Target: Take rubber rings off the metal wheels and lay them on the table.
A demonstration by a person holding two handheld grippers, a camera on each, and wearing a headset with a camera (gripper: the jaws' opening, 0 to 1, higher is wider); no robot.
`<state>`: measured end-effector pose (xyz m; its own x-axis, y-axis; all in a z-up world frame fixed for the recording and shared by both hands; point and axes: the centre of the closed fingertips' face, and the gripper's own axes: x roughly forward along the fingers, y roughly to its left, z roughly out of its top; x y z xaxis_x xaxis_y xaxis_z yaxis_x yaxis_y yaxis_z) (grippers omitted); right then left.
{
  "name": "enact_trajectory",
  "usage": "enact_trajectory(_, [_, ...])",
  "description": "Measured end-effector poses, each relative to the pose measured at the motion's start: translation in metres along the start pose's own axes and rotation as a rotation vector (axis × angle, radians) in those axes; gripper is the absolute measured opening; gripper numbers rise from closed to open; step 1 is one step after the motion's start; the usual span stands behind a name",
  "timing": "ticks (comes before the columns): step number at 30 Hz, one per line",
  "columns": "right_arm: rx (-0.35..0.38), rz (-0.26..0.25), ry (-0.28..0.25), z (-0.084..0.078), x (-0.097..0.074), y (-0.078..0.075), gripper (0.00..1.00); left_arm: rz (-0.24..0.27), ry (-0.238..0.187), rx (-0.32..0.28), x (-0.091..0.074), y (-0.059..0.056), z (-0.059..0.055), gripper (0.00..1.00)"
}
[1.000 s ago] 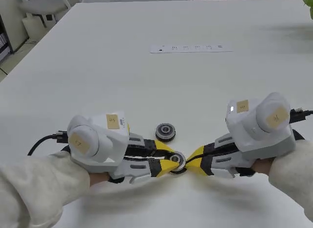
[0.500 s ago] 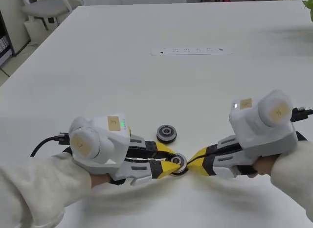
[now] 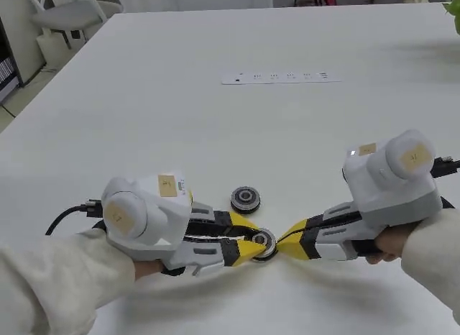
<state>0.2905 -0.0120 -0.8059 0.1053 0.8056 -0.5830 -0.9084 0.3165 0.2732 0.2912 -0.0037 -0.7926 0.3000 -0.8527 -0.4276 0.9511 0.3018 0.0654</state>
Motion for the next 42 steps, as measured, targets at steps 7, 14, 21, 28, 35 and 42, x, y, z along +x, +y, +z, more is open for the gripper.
enact_trajectory(7, [0.068,0.009,-0.01,0.0,0.0,0.003,0.0,-0.004,0.0,0.0,0.0,0.0,0.0,0.14])
enact_trajectory(14, [0.13,0.016,-0.02,0.001,-0.002,0.001,0.0,-0.005,-0.001,0.003,-0.001,-0.001,0.0,0.14])
enact_trajectory(21, [0.202,0.029,-0.041,0.001,-0.003,0.001,0.0,-0.004,0.001,0.009,-0.001,-0.001,0.0,0.14])
enact_trajectory(28, [0.216,0.023,-0.079,0.011,-0.005,0.002,0.0,-0.001,0.002,0.009,0.0,-0.001,0.001,0.14])
enact_trajectory(35, [0.235,0.028,-0.085,0.012,-0.005,0.001,0.0,-0.003,0.003,0.014,0.0,-0.001,0.001,0.14])
enact_trajectory(42, [0.232,0.029,-0.084,0.013,-0.005,0.001,0.0,-0.003,0.003,0.013,0.0,-0.001,0.001,0.14])
